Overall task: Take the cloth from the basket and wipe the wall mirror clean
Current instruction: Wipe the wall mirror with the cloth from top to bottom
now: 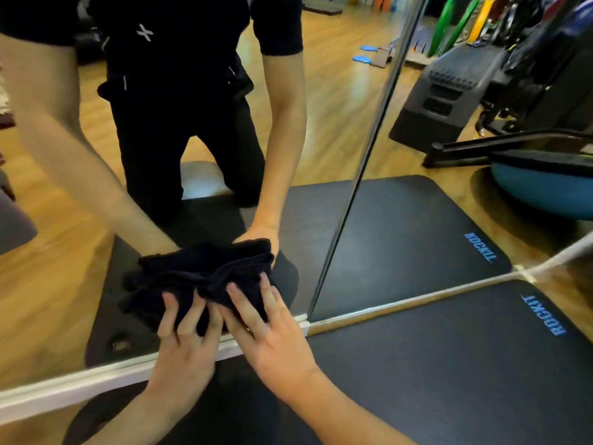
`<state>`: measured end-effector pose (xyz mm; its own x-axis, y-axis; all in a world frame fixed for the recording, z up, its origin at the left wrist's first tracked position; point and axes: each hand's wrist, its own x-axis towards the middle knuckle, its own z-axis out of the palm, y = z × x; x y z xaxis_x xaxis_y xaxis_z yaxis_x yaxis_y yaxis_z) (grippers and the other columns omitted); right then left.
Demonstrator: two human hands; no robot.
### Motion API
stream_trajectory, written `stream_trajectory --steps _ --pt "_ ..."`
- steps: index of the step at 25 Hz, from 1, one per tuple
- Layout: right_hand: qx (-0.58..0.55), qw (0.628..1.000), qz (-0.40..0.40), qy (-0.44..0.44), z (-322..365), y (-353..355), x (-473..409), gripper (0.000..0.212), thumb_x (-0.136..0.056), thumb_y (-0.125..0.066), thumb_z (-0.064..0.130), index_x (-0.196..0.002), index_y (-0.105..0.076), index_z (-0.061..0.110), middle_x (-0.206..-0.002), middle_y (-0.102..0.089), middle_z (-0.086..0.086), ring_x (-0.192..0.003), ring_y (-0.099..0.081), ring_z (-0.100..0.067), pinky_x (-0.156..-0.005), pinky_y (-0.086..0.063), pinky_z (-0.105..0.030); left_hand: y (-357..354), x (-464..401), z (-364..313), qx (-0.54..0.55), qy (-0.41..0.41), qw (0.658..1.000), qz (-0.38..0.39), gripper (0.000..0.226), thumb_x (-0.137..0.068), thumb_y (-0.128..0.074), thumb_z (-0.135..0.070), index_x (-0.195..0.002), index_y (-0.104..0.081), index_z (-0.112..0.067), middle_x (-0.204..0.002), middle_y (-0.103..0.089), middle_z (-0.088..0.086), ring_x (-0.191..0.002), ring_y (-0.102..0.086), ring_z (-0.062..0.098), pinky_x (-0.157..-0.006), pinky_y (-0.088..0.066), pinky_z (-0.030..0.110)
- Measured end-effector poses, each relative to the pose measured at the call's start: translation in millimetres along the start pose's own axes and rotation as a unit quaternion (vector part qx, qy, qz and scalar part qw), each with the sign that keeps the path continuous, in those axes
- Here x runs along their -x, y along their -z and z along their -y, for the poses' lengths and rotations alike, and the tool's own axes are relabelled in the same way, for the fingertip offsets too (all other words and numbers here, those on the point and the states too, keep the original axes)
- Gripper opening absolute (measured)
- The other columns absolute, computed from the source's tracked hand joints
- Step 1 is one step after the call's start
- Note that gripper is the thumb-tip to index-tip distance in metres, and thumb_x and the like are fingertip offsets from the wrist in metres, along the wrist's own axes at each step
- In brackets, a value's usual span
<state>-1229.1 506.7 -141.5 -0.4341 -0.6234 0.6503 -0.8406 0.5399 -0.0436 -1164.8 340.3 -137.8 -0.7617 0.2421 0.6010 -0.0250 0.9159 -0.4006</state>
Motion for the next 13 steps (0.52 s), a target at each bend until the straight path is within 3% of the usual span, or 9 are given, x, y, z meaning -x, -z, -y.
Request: stream_trajectory --steps 2,5,9,11,13 --pt "0.026 1.0 0.011 -0.004 -31.3 14.8 12.0 0.055 -0.112 -0.033 0.013 -0.165 -0.018 0.016 -0.174 -0.001 -0.009 -0.158 -0.012 -0.047 -0.126 -0.03 -0.054 -1.0 -25.6 -27.3 0.017 -0.004 1.0 -0.023 0.039 -0.087 -0.045 0.001 -0.124 -0.054 0.01 -0.134 -0.043 0.026 -0.143 -0.019 0.039 -0.122 -0.014 0.063" --pt "0.051 0.999 0.015 -0.012 -69.0 31.1 24.5 0.061 -0.111 -0.035 0.011 -0.167 -0.01 0.015 -0.174 0.002 -0.011 -0.156 -0.015 -0.05 -0.124 -0.033 -0.054 -12.1 -48.9 -61.3 0.013 -0.001 1.0 -0.028 0.039 -0.09 -0.046 0.001 -0.128 -0.052 0.012 -0.136 -0.044 0.028 -0.143 -0.022 0.041 -0.123 -0.016 0.064" --pt "0.049 0.998 0.034 0.015 -88.4 25.9 30.0 0.059 -0.109 -0.045 0.005 -0.164 -0.025 0.013 -0.169 -0.013 -0.016 -0.152 -0.028 -0.051 -0.121 -0.036 -0.057 -51.2 -37.0 -77.3 0.008 0.048 0.998 0.035 0.065 -0.097 -0.059 -0.009 -0.151 -0.031 0.014 -0.139 -0.059 0.032 -0.139 -0.042 0.055 -0.113 -0.032 0.074" --pt "0.053 0.998 0.006 0.022 -85.8 24.4 26.1 0.056 -0.107 -0.05 0.003 -0.16 -0.034 0.011 -0.167 -0.014 -0.015 -0.157 -0.017 -0.046 -0.119 -0.04 -0.059 -65.2 -28.3 -77.7 0.033 0.065 0.997 0.038 0.073 -0.097 -0.064 -0.015 -0.156 -0.026 0.008 -0.145 -0.054 0.03 -0.132 -0.05 0.058 -0.108 -0.036 0.076" --pt "0.059 0.997 -0.034 0.021 -82.3 24.1 23.3 0.053 -0.102 -0.052 0.0 -0.152 -0.039 0.007 -0.167 -0.009 -0.017 -0.16 0.008 -0.038 -0.113 -0.046 -0.059 -71.0 -28.7 -82.2 0.073 0.065 0.995 0.004 0.072 -0.097 -0.065 -0.02 -0.157 -0.032 0.004 -0.157 -0.037 0.025 -0.139 -0.044 0.056 -0.108 -0.034 0.079"
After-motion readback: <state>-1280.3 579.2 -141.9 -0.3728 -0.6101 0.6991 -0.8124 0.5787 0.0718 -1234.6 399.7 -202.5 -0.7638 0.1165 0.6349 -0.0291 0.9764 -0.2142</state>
